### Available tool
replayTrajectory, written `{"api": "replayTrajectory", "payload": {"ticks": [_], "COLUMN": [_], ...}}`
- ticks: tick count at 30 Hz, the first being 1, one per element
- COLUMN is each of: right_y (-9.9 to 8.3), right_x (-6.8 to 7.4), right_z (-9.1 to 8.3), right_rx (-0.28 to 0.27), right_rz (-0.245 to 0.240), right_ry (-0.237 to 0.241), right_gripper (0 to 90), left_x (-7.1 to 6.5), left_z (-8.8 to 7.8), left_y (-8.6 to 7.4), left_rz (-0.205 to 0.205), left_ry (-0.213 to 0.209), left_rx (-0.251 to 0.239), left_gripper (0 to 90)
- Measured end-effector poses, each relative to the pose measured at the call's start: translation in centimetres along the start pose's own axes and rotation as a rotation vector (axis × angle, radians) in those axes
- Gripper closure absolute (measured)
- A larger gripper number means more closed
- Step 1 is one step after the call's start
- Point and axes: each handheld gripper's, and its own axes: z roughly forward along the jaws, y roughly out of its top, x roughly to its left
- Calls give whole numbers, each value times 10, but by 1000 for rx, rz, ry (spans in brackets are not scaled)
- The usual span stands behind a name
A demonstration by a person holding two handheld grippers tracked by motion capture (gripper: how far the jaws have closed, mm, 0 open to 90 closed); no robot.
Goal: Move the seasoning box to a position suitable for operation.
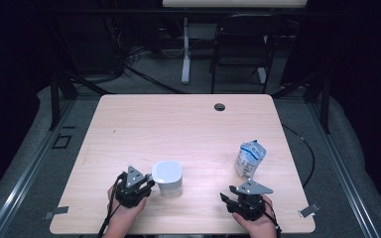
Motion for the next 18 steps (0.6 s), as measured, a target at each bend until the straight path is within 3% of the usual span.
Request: {"api": "replayTrajectory", "payload": {"ticks": [7,14,18], "right_y": [0,0,0], "right_x": [3,7,8], "right_z": [-1,4,4], "right_rx": [-33,2,-2], "right_rz": [-23,-41,-47], "right_ry": [27,27,32], "right_gripper": [530,550,555], "left_x": [-11,-28,-31], "left_z": [-3,-1,0], "left_y": [0,0,-1], "left_rz": [41,86,94], "left_ry": [-38,-80,-97], "left_rx": [10,10,8], "left_gripper": [718,720,720]}}
